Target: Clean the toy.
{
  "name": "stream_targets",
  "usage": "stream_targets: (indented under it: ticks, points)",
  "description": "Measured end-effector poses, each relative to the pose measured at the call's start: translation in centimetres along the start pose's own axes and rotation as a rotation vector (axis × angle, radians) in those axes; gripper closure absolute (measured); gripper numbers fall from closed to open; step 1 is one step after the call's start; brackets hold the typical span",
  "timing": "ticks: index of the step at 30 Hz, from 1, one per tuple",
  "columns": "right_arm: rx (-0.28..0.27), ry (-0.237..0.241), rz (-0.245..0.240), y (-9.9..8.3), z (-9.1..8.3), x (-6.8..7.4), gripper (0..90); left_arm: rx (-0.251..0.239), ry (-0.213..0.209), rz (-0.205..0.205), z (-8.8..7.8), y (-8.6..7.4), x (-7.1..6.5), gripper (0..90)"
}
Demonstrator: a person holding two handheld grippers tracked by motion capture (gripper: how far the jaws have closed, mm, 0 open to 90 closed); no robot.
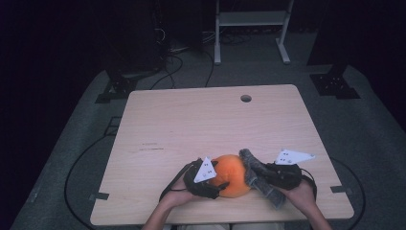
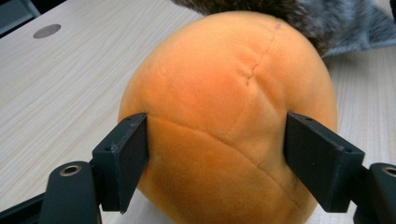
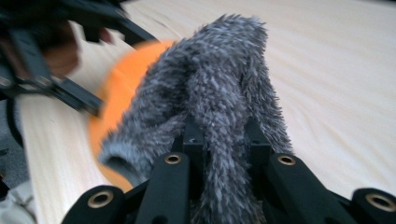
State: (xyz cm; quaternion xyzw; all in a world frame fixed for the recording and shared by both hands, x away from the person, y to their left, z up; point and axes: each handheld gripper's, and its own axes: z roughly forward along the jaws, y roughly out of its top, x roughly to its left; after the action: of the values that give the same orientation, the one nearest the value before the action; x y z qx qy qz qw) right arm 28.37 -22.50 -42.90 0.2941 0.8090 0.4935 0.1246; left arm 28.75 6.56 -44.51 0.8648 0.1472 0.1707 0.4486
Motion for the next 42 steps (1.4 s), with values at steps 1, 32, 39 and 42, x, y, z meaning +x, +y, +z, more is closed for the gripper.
stream_targets:
  ticks: [1, 32, 39, 42]
  points:
    - [0.002, -0.002, -0.018, 0.1, 0.2, 0.2, 75.5, -0.003, -0.003, -0.002, 0.0, 0.0, 0.0, 23.6]
    - [-0.023, 0.006, -0.090, 0.4, 0.0, 1.7, 75.7, 0.003, 0.039, 0.041, 0.4, 0.6, -1.0, 24.4]
    - [0.028, -0.061, -0.106, 0.1, -0.1, 1.3, 75.7, 0.000, 0.048, 0.049, 0.5, 0.6, -1.2, 24.4]
    - [0.014, -0.064, -0.105, 0.3, -0.5, 1.5, 75.7, 0.007, 0.049, 0.059, 0.4, 0.6, -1.2, 24.4]
